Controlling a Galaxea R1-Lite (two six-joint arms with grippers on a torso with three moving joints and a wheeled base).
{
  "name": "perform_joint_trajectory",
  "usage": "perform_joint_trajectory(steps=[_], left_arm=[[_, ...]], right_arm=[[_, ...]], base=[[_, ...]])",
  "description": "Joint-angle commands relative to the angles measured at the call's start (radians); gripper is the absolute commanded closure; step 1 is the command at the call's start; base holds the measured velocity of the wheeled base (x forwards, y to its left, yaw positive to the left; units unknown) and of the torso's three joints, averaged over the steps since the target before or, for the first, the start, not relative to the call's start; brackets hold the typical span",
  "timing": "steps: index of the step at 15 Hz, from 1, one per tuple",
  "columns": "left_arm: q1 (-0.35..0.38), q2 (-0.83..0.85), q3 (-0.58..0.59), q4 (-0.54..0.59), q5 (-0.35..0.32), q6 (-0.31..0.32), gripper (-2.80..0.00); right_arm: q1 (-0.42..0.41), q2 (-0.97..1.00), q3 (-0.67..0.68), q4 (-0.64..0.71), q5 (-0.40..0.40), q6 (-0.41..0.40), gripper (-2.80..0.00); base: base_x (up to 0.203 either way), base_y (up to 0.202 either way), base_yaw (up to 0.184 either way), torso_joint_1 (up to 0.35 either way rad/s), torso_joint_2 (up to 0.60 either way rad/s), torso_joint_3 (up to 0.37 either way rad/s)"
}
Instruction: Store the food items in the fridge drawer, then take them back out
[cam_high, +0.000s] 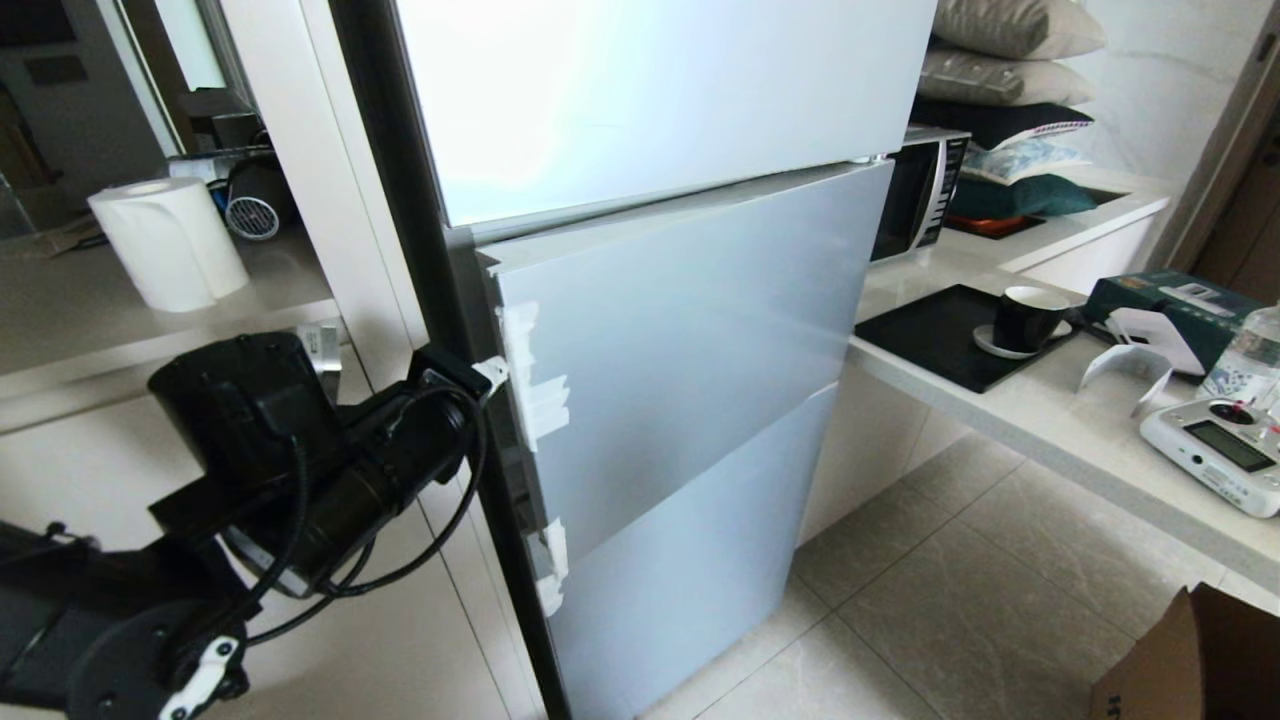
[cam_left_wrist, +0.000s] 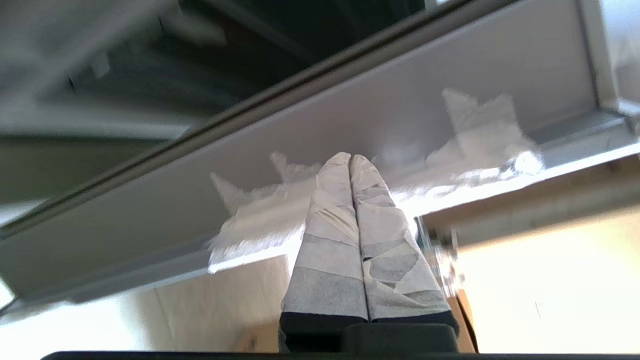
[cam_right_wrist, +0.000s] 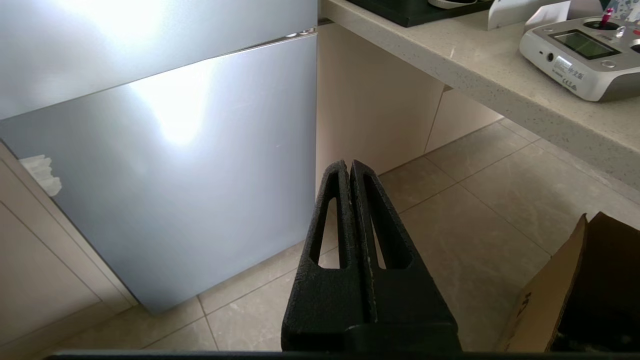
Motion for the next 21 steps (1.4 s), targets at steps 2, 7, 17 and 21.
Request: perform_joint_trajectory(steps=[2,7,17,21], left_arm=[[-0.046,-0.049,0.060,-0.006,-0.050,-0.008,0.00],[-0.154,-0.097,0.143,-0.006,-0.134,-0.006,0.00],[-0.201,-0.335,0.278,0.002,-0.281,0.283,0.00],[-0.195,-0.604,0.072,0.371,-0.213,0.707,0.00]], right_arm=[[0.001,0.001,0.000,0.000,0.000,-0.001,0.00],[0.001,0.001,0.000,0.000,0.000,-0.001,0.00],[0.001,0.001,0.000,0.000,0.000,-0.001,0.00],[0.001,0.001,0.000,0.000,0.000,-0.001,0.00]], base=[[0.000,0.000,0.000,0.000,0.00,0.000],[0.000,0.000,0.000,0.000,0.00,0.000],[0.000,0.000,0.000,0.000,0.00,0.000],[0.000,0.000,0.000,0.000,0.00,0.000]])
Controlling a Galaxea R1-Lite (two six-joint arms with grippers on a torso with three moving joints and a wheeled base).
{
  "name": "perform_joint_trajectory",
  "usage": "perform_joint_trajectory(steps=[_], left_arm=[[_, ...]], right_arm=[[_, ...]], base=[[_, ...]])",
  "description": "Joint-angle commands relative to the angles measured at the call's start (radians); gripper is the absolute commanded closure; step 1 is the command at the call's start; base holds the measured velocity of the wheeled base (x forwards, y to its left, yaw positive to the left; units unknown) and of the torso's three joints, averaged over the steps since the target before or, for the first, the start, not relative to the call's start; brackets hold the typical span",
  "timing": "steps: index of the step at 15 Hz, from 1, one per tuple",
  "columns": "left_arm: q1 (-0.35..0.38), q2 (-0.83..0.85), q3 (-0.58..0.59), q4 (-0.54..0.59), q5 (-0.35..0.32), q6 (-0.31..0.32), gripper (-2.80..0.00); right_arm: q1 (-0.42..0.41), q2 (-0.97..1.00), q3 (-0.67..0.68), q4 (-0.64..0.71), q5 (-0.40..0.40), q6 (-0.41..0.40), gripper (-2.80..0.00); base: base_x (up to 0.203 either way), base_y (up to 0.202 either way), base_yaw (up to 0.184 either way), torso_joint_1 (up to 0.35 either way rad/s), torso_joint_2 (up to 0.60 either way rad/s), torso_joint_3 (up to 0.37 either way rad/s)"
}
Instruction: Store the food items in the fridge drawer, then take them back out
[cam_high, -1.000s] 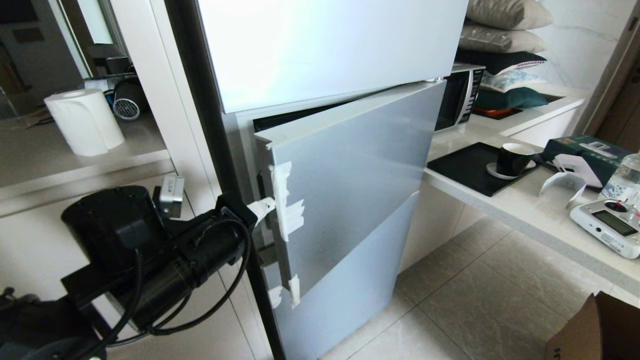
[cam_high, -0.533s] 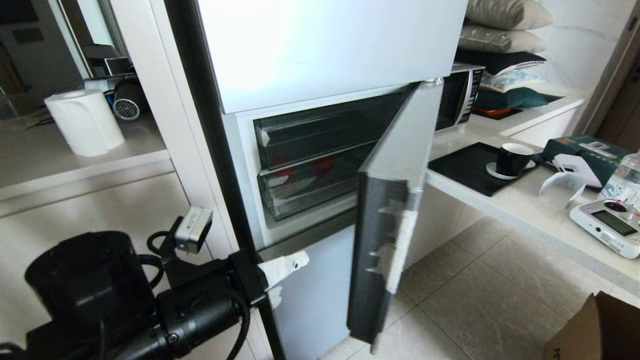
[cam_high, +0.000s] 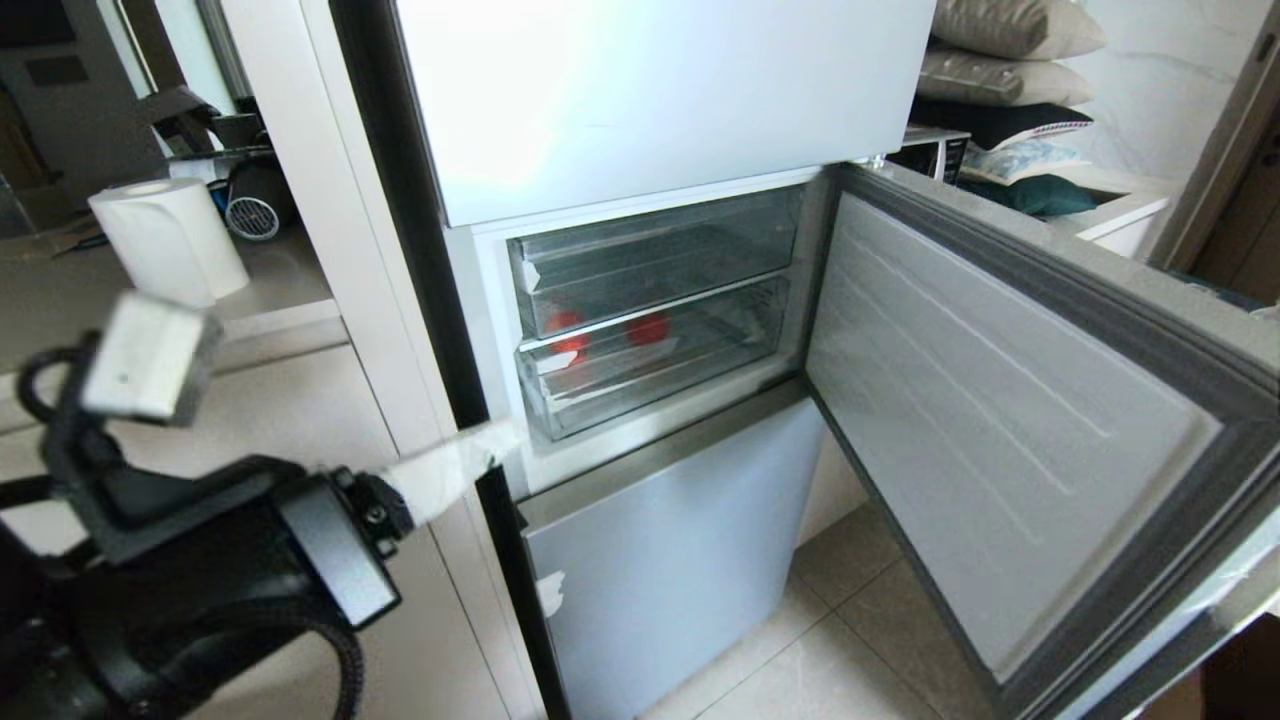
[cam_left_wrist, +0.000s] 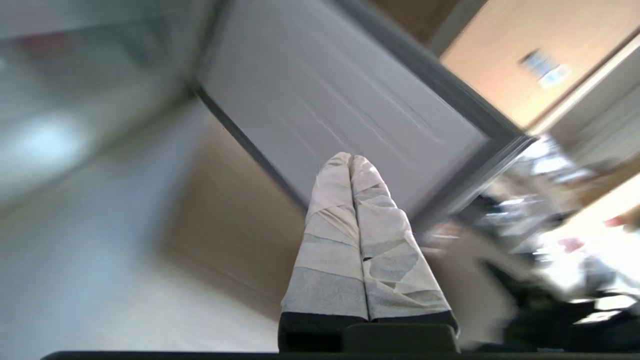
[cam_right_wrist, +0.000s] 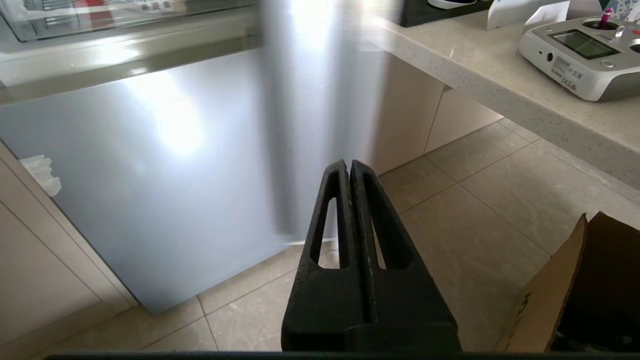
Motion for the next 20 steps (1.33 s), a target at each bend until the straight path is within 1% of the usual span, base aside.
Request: perform_joint_trajectory(steps=[1,2,3,4,5,6,7,8,9,10,11,12,13,14,15,16,17,18,19,20], left_arm=[[0.003,-0.229,-0.141,0.292,0.041,0.249,0.00],[0.004,-0.298,-0.186,0.401,0.069,0.314,0.00],[0.020,-0.357,-0.213,0.478,0.104,0.360,0.00],[0.069,-0.387,-0.219,0.510,0.125,0.380,0.00],[0.164,-0.409,-0.217,0.526,0.141,0.394,0.00],[0.296,-0.435,-0.207,0.537,0.157,0.402,0.00],[0.448,-0.464,-0.187,0.545,0.173,0.408,0.00],[0.588,-0.494,-0.147,0.548,0.186,0.414,0.00],[0.712,-0.542,-0.073,0.550,0.192,0.430,0.00],[0.794,-0.596,0.038,0.555,0.184,0.452,0.00],[0.832,-0.641,0.142,0.559,0.161,0.468,0.00],[0.839,-0.692,0.238,0.562,0.125,0.481,0.00],[0.839,-0.759,0.311,0.566,0.072,0.491,0.00],[0.840,-0.815,0.367,0.576,0.001,0.498,0.00],[0.842,-0.868,0.402,0.620,-0.051,0.502,0.00],[0.844,-0.928,0.415,0.685,-0.075,0.509,0.00],[0.844,-0.963,0.431,0.739,-0.075,0.530,0.00],[0.845,-0.970,0.444,0.777,-0.017,0.548,0.00],[0.846,-0.968,0.449,0.803,0.100,0.538,0.00],[0.846,-0.967,0.451,0.819,0.151,0.524,0.00]], right_arm=[[0.000,0.001,0.000,0.000,0.000,0.000,0.00],[0.000,0.001,0.000,0.000,0.000,0.000,0.00],[0.000,0.001,0.000,0.000,0.000,0.000,0.00],[0.000,0.001,0.000,0.000,0.000,0.000,0.00],[0.000,0.001,0.000,0.000,0.000,0.000,0.00],[0.000,0.001,0.000,0.000,0.000,0.000,0.00],[0.000,0.001,0.000,0.000,0.000,0.000,0.00],[0.000,0.001,0.000,0.000,0.000,0.000,0.00],[0.000,0.001,0.000,0.000,0.000,0.000,0.00],[0.000,0.001,0.000,0.000,0.000,0.000,0.00],[0.000,0.001,0.000,0.000,0.000,0.000,0.00],[0.000,0.001,0.000,0.000,0.000,0.000,0.00],[0.000,0.001,0.000,0.000,0.000,0.000,0.00],[0.000,0.001,0.000,0.000,0.000,0.000,0.00],[0.000,0.001,0.000,0.000,0.000,0.000,0.00],[0.000,0.001,0.000,0.000,0.000,0.000,0.00],[0.000,0.001,0.000,0.000,0.000,0.000,0.00],[0.000,0.001,0.000,0.000,0.000,0.000,0.00],[0.000,0.001,0.000,0.000,0.000,0.000,0.00],[0.000,0.001,0.000,0.000,0.000,0.000,0.00]], base=[[0.000,0.000,0.000,0.000,0.00,0.000],[0.000,0.000,0.000,0.000,0.00,0.000],[0.000,0.000,0.000,0.000,0.00,0.000],[0.000,0.000,0.000,0.000,0.00,0.000],[0.000,0.000,0.000,0.000,0.00,0.000],[0.000,0.000,0.000,0.000,0.00,0.000],[0.000,0.000,0.000,0.000,0.00,0.000],[0.000,0.000,0.000,0.000,0.00,0.000],[0.000,0.000,0.000,0.000,0.00,0.000],[0.000,0.000,0.000,0.000,0.00,0.000],[0.000,0.000,0.000,0.000,0.00,0.000],[0.000,0.000,0.000,0.000,0.00,0.000],[0.000,0.000,0.000,0.000,0.00,0.000],[0.000,0.000,0.000,0.000,0.00,0.000],[0.000,0.000,0.000,0.000,0.00,0.000],[0.000,0.000,0.000,0.000,0.00,0.000],[0.000,0.000,0.000,0.000,0.00,0.000],[0.000,0.000,0.000,0.000,0.00,0.000],[0.000,0.000,0.000,0.000,0.00,0.000],[0.000,0.000,0.000,0.000,0.00,0.000]])
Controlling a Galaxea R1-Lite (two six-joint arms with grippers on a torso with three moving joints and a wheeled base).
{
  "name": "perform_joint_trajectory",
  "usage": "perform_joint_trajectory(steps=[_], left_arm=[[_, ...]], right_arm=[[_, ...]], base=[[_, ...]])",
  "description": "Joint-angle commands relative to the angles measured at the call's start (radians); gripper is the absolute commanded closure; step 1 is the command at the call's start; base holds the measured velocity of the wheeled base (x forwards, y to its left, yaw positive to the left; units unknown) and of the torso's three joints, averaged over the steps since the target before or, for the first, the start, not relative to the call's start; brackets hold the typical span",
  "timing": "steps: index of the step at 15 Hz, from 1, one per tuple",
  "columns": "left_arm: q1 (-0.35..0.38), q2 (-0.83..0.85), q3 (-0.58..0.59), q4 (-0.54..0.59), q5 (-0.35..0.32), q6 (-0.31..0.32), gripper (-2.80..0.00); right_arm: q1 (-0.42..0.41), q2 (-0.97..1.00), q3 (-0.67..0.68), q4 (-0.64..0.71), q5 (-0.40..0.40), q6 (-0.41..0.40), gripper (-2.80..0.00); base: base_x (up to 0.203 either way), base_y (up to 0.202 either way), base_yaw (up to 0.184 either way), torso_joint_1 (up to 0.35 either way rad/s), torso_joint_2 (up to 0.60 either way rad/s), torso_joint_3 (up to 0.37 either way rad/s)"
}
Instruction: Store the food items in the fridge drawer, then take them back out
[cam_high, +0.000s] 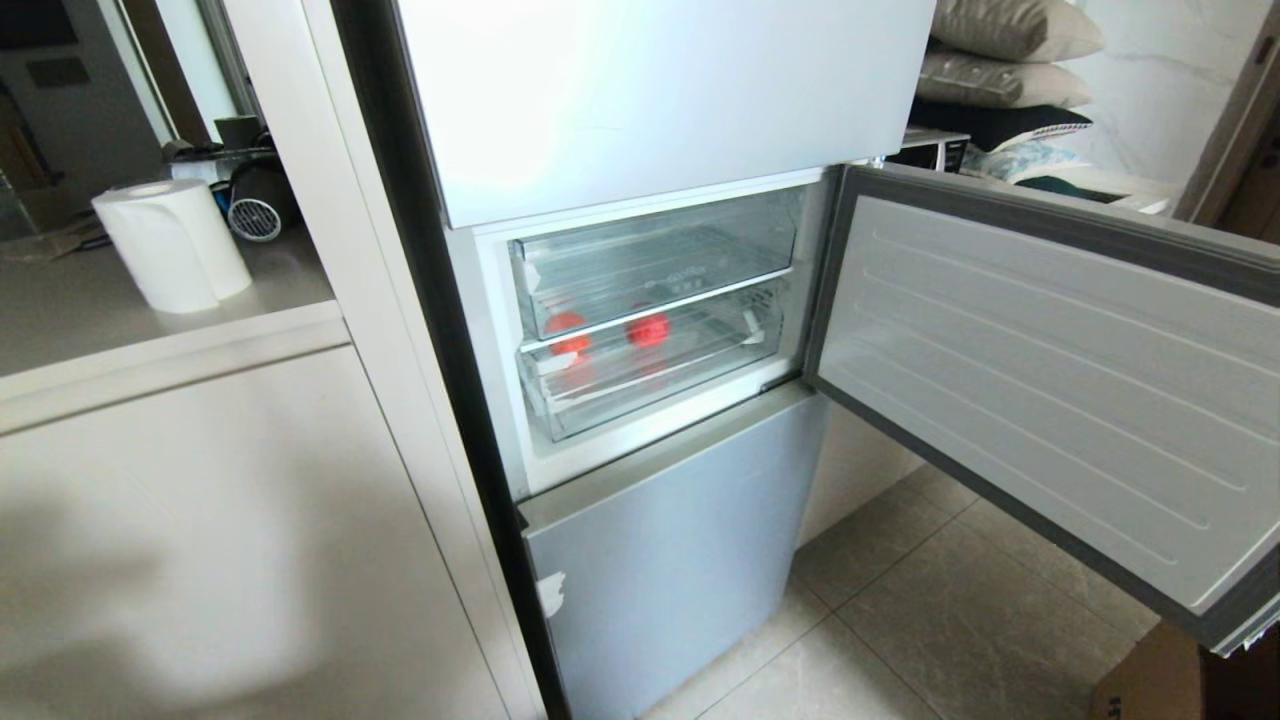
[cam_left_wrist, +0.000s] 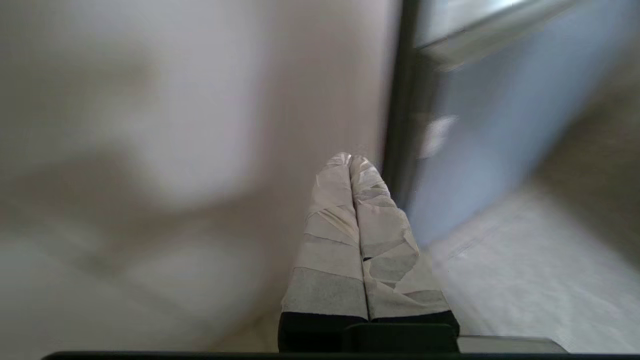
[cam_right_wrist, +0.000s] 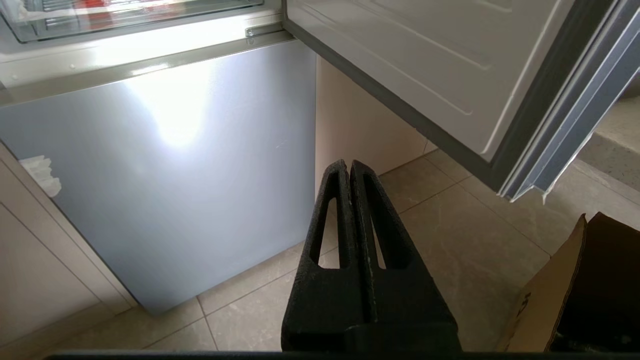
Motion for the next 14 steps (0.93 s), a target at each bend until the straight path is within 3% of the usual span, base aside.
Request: perform_joint_trajectory(steps=[1,2,3,5,6,8,10,12,14], left_arm=[[0.001,-0.032,0.010,0.039,0.070,-0.018,0.00],[-0.016,-0.031,0.005,0.083,-0.016,-0.020,0.00],[-0.067,-0.031,0.002,0.096,-0.031,-0.020,0.00],[-0.255,-0.029,-0.001,0.110,-0.016,-0.039,0.00],[-0.314,-0.030,0.003,0.114,0.000,-0.049,0.00],[-0.332,-0.030,0.012,0.120,0.023,-0.110,0.00],[-0.345,-0.021,0.012,0.123,0.022,-0.072,0.00],[-0.453,-0.003,0.012,0.131,0.020,-0.064,0.00],[-0.473,-0.015,0.012,0.137,0.020,-0.058,0.00]], right_arm=[[0.000,0.001,0.000,0.000,0.000,0.000,0.00],[0.000,0.001,0.000,0.000,0.000,0.000,0.00],[0.000,0.001,0.000,0.000,0.000,0.000,0.00],[0.000,0.001,0.000,0.000,0.000,0.000,0.00],[0.000,0.001,0.000,0.000,0.000,0.000,0.00],[0.000,0.001,0.000,0.000,0.000,0.000,0.00],[0.000,0.001,0.000,0.000,0.000,0.000,0.00],[0.000,0.001,0.000,0.000,0.000,0.000,0.00],[0.000,0.001,0.000,0.000,0.000,0.000,0.00]], base=[[0.000,0.000,0.000,0.000,0.00,0.000],[0.000,0.000,0.000,0.000,0.00,0.000],[0.000,0.000,0.000,0.000,0.00,0.000],[0.000,0.000,0.000,0.000,0.00,0.000],[0.000,0.000,0.000,0.000,0.00,0.000],[0.000,0.000,0.000,0.000,0.00,0.000],[0.000,0.000,0.000,0.000,0.00,0.000],[0.000,0.000,0.000,0.000,0.00,0.000],[0.000,0.000,0.000,0.000,0.00,0.000]])
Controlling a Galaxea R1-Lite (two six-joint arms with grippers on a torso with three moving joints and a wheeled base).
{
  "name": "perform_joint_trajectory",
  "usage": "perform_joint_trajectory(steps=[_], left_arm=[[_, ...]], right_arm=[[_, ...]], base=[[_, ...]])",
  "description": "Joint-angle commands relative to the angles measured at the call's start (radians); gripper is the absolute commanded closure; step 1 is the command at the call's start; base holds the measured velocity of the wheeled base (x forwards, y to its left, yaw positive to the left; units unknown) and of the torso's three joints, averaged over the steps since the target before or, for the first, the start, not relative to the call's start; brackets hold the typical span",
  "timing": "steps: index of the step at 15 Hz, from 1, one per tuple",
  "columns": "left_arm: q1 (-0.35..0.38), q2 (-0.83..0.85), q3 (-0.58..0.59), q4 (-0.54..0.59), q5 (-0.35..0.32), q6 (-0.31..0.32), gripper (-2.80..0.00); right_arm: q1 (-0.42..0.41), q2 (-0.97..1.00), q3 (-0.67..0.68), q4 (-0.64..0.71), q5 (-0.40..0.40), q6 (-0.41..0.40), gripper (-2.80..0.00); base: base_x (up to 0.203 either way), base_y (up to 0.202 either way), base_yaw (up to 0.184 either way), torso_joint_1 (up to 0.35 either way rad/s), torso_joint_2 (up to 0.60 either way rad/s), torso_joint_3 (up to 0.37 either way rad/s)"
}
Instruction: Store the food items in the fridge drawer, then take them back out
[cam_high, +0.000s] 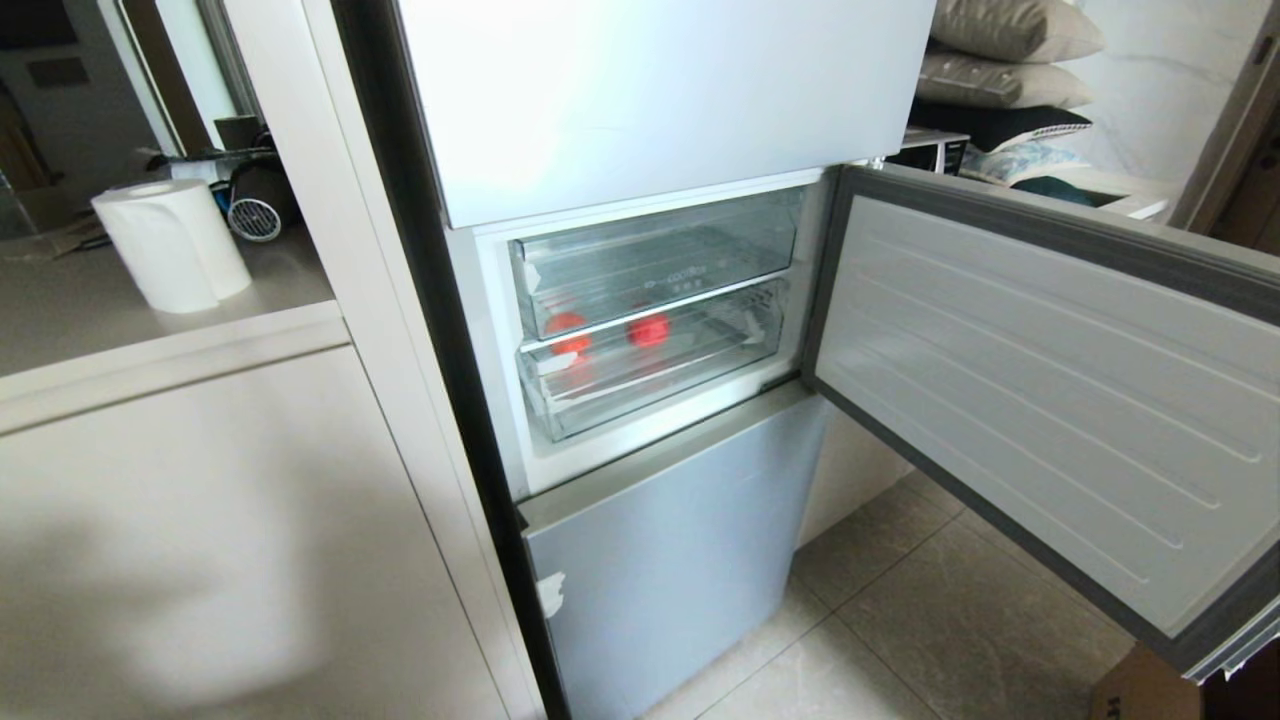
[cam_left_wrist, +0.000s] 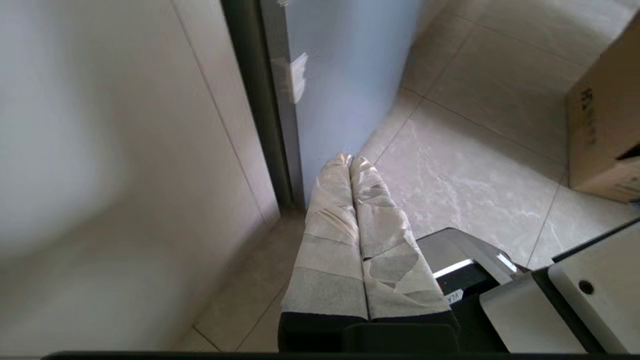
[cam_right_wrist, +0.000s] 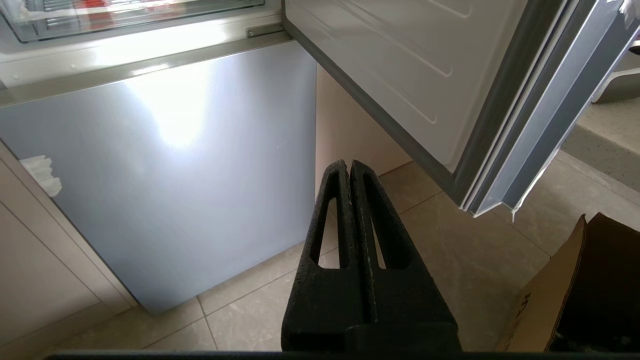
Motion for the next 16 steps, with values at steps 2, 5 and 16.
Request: perform_joint_trajectory(steps=[2,5,16], left_arm=[[0.008,-0.017,0.000,0.011,0.003,0.001,0.00],[0.086,-0.017,0.000,0.008,0.003,-0.014,0.00],[0.344,-0.129,0.000,0.010,-0.007,0.072,0.00]], right_arm=[[0.000,0.001,0.000,0.000,0.000,0.000,0.00],[0.000,0.001,0.000,0.000,0.000,0.000,0.00],[0.000,0.001,0.000,0.000,0.000,0.001,0.00]], base=[[0.000,0.000,0.000,0.000,0.00,0.000],[0.000,0.000,0.000,0.000,0.00,0.000],[0.000,0.000,0.000,0.000,0.00,0.000]])
